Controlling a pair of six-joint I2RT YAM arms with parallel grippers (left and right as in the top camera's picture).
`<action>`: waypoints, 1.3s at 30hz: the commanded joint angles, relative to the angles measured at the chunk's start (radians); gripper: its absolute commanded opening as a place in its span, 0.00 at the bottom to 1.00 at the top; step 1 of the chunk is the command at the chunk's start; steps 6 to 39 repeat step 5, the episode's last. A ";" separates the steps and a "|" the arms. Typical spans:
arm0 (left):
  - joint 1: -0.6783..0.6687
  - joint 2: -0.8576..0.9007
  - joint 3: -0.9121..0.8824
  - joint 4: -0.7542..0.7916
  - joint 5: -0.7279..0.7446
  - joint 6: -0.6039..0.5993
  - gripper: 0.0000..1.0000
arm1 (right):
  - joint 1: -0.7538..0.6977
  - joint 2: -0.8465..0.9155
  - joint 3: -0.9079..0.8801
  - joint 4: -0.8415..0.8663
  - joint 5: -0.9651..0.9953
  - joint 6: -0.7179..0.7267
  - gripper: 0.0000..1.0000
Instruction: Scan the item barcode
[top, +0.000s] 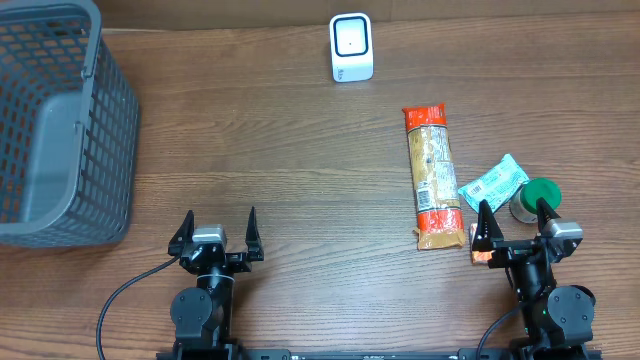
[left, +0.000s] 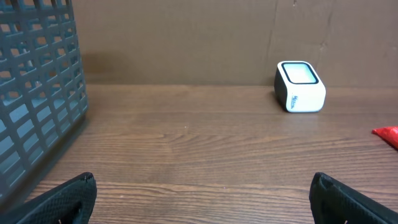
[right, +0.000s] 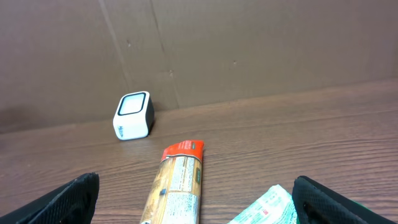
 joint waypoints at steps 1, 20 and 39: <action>0.005 -0.011 -0.003 0.001 0.014 0.019 1.00 | -0.005 -0.010 -0.011 0.004 -0.006 -0.005 1.00; 0.005 -0.011 -0.003 0.001 0.014 0.019 0.99 | -0.005 -0.010 -0.011 0.004 -0.006 -0.005 1.00; 0.005 -0.011 -0.003 0.001 0.014 0.019 0.99 | -0.005 -0.010 -0.011 0.004 -0.006 -0.005 1.00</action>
